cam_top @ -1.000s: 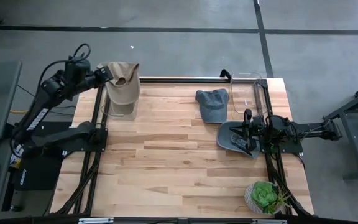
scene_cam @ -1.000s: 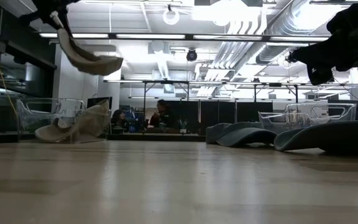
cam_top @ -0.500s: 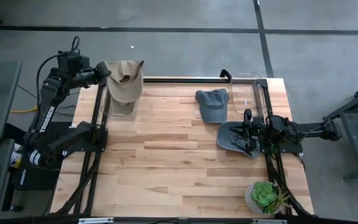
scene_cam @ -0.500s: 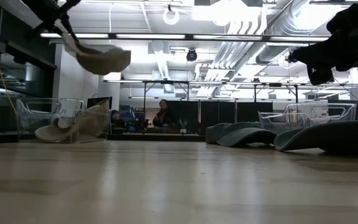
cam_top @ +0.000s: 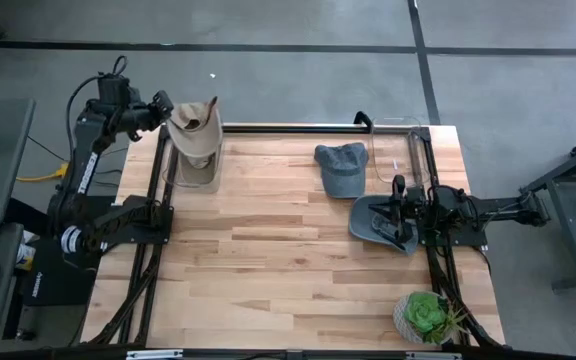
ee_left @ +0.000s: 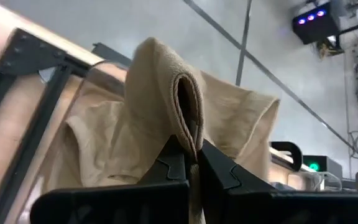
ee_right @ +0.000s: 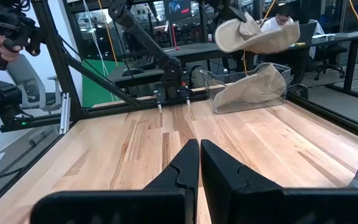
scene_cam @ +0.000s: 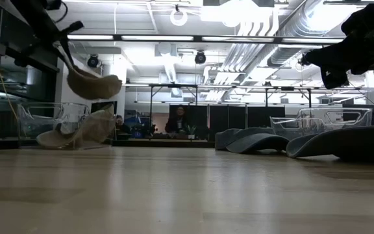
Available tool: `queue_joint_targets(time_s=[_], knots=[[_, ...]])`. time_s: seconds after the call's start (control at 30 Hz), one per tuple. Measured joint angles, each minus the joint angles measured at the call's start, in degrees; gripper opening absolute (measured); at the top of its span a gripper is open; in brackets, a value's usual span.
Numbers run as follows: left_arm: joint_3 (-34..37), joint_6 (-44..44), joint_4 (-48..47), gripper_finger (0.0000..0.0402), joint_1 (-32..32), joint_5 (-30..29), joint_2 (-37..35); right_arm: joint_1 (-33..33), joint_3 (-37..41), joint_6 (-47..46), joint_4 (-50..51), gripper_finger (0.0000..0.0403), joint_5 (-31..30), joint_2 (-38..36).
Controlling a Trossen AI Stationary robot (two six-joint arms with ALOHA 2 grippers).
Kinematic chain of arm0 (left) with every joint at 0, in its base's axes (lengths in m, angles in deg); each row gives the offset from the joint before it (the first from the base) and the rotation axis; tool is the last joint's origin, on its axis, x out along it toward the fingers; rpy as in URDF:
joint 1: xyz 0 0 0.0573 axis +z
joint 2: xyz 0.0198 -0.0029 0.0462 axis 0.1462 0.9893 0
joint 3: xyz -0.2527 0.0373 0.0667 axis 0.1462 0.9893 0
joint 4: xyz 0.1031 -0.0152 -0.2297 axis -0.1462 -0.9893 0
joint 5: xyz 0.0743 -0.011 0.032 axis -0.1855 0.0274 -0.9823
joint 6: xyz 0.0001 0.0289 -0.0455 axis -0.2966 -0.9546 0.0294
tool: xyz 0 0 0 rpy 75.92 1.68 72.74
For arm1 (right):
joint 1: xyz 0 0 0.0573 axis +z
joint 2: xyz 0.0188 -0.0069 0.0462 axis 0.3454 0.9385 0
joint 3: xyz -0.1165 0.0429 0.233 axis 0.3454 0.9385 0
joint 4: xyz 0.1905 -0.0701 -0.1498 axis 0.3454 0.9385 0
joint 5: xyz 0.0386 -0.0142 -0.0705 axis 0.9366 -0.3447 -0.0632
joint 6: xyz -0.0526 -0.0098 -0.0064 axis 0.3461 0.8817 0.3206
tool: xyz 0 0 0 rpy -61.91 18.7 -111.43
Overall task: Pick & Place hat
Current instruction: Put the brown cap into the left transparent bin
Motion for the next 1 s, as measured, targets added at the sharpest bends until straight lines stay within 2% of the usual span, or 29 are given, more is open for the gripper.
queue_joint_targets(time_s=[1.0], knots=[[0.8,3.3,-2.4,0.0000,-0.2,-0.2,-0.7,0.0,0.0,0.0,0.0,0.0012,0.0,0.0]])
